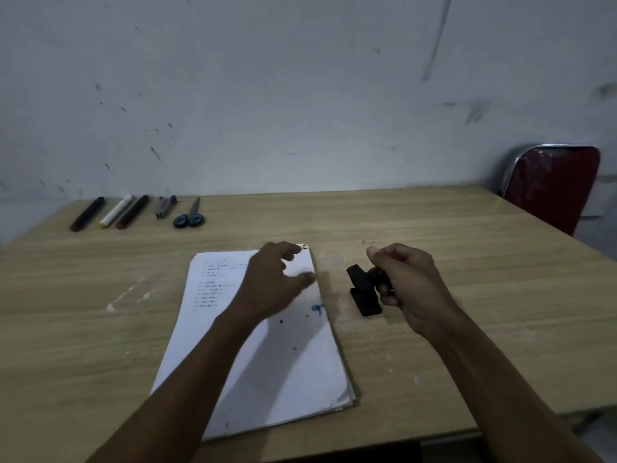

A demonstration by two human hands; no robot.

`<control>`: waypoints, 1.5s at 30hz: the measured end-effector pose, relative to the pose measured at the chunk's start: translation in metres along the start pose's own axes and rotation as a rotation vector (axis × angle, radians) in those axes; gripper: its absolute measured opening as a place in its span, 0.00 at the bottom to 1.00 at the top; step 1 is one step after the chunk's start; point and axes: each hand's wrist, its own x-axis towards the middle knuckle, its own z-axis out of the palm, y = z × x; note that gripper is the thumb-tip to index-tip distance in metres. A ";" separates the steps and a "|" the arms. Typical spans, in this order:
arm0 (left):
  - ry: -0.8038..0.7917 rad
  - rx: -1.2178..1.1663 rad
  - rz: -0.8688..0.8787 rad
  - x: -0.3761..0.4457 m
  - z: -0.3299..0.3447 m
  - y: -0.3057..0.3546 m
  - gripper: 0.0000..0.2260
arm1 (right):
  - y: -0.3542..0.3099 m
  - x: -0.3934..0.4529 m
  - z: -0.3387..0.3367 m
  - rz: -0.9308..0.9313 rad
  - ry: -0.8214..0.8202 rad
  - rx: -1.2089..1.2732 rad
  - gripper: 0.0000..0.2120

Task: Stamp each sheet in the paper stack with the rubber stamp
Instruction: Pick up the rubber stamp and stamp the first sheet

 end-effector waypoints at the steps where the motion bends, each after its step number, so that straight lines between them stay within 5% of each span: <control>1: 0.055 -0.010 -0.008 0.000 -0.009 -0.007 0.20 | 0.001 -0.001 0.005 0.006 -0.009 -0.005 0.12; 9: 0.194 0.103 0.011 -0.015 -0.058 -0.070 0.08 | 0.010 -0.010 0.058 -0.161 -0.067 -0.297 0.13; 17: 0.177 0.150 0.060 -0.028 -0.063 -0.111 0.19 | 0.015 -0.019 0.103 -0.395 -0.081 -0.727 0.13; 20: 0.304 0.063 0.097 -0.034 -0.066 -0.114 0.12 | 0.021 -0.016 0.112 -0.465 -0.099 -0.845 0.12; 28: 0.498 -0.155 -0.068 -0.039 -0.075 -0.123 0.06 | 0.026 -0.014 0.119 -0.481 -0.103 -0.985 0.11; 45: 0.547 -0.179 -0.209 -0.038 -0.076 -0.120 0.05 | 0.032 -0.021 0.131 -0.499 0.040 -1.455 0.09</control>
